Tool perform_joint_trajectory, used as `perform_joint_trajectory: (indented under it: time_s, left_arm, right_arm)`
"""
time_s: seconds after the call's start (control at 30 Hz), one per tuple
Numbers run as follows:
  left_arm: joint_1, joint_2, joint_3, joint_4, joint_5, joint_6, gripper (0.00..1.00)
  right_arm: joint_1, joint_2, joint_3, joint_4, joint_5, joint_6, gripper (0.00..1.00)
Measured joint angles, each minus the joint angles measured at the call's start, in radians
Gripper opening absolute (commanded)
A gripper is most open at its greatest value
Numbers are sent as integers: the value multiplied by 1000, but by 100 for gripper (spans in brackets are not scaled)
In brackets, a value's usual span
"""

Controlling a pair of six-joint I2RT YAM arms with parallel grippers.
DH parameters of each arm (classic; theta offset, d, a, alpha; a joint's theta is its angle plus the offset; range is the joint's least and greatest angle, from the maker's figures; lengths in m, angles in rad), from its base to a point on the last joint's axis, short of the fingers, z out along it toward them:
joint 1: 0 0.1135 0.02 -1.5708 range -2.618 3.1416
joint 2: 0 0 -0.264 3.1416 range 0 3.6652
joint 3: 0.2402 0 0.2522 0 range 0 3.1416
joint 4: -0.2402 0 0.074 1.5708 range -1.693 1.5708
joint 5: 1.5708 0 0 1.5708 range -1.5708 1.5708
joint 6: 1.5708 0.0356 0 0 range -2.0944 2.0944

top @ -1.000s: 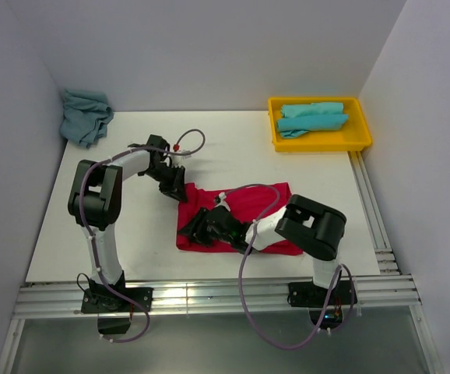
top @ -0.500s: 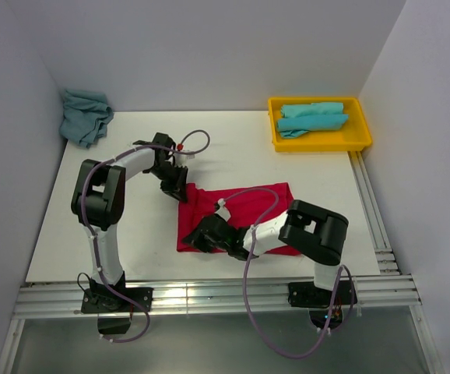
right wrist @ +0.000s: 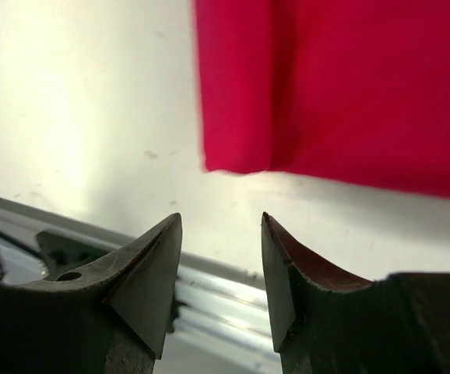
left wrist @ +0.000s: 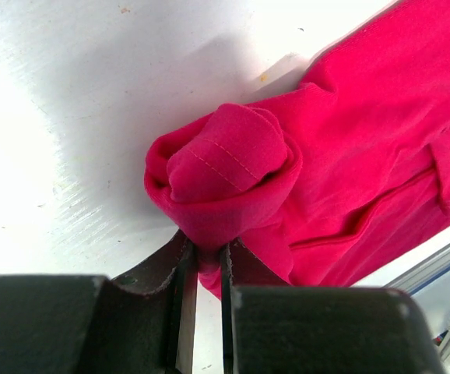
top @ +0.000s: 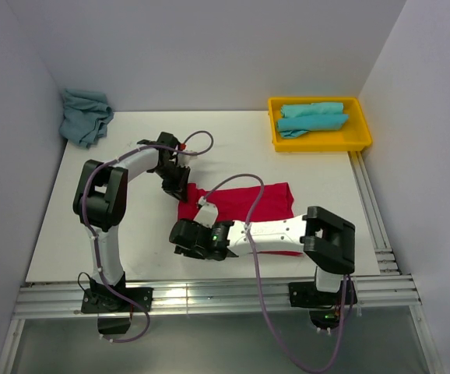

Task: Roll the t-shirts
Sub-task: Roll the tshirt

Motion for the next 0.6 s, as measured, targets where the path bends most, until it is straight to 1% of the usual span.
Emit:
perform_joint_trajectory:
  time_s: [0.13, 0.27, 0.33, 0.47, 0.6]
  left_arm:
    - [-8, -3, 2, -2, -19, -3, 6]
    - [-13, -4, 3, -3, -29, -3, 6]
    - [-14, -5, 3, -5, -34, -3, 7]
    - [-19, -8, 3, -5, -45, -2, 7]
    - [-24, -10, 3, -5, -55, -3, 7]
  right_arm:
    - [18, -29, 123, -169, 85, -23, 50]
    - [-1, -6, 224, -244, 145, -85, 46]
    - [-24, 32, 275, -254, 163, -123, 45]
    - [-85, 172, 401, -266, 198, -204, 44]
    - [-130, 277, 454, -260, 210, -269, 44]
